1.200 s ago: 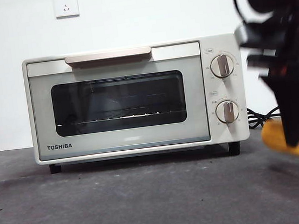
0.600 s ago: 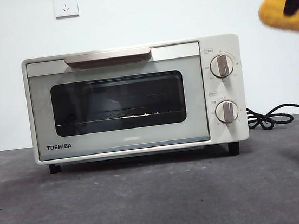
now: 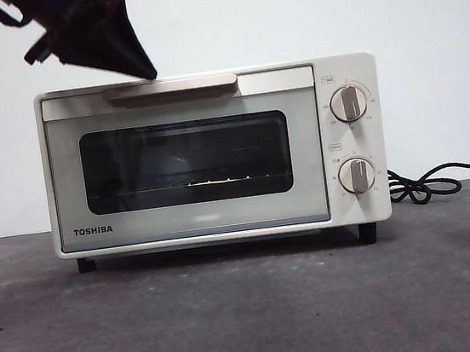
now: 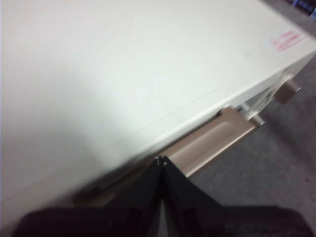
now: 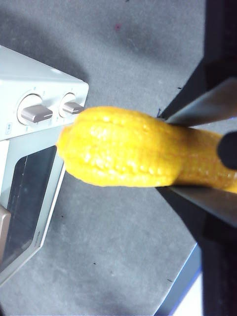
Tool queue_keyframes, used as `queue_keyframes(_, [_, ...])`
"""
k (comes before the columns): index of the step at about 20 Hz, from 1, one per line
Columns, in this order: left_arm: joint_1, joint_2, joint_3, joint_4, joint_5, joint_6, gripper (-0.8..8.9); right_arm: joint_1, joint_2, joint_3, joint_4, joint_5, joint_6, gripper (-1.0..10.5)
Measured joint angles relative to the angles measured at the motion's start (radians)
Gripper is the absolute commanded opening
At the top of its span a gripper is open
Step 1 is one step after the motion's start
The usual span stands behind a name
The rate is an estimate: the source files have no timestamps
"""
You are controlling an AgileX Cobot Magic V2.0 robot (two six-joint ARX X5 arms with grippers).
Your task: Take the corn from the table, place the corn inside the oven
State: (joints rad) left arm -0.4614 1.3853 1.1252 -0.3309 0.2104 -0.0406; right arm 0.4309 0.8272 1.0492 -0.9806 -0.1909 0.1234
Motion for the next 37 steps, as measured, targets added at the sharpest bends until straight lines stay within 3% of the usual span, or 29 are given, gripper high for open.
queue_keyframes(8, [-0.006, 0.017, 0.029, -0.070, -0.013, 0.041, -0.06, 0.000, 0.000, 0.000, -0.015, 0.001, 0.000, -0.1])
queue_keyframes(16, [-0.083, 0.008, 0.029, -0.483, 0.040, 0.066, -0.06, 0.000, 0.000, 0.000, -0.015, 0.000, -0.009, -0.1])
queue_keyframes(19, [-0.108, 0.040, -0.001, -0.582, 0.011, 0.068, -0.06, 0.000, 0.000, 0.000, -0.019, 0.000, -0.011, -0.1])
queue_keyframes(23, [-0.146, 0.039, -0.001, -0.585, -0.014, 0.068, -0.06, 0.000, 0.000, 0.000, -0.023, -0.001, -0.011, -0.1])
queue_keyframes(27, [-0.173, 0.031, -0.001, -0.597, 0.060, 0.068, -0.06, 0.000, 0.000, 0.000, -0.023, -0.055, -0.013, -0.1])
queue_keyframes(35, [-0.188, -0.237, -0.001, -0.457, 0.064, 0.037, -0.06, 0.007, 0.000, 0.000, 0.142, -0.308, -0.053, -0.1])
queue_keyframes(37, [-0.188, -0.329, -0.001, -0.400, 0.052, 0.013, -0.06, 0.053, 0.000, 0.000, 0.230, -0.326, -0.055, -0.1])
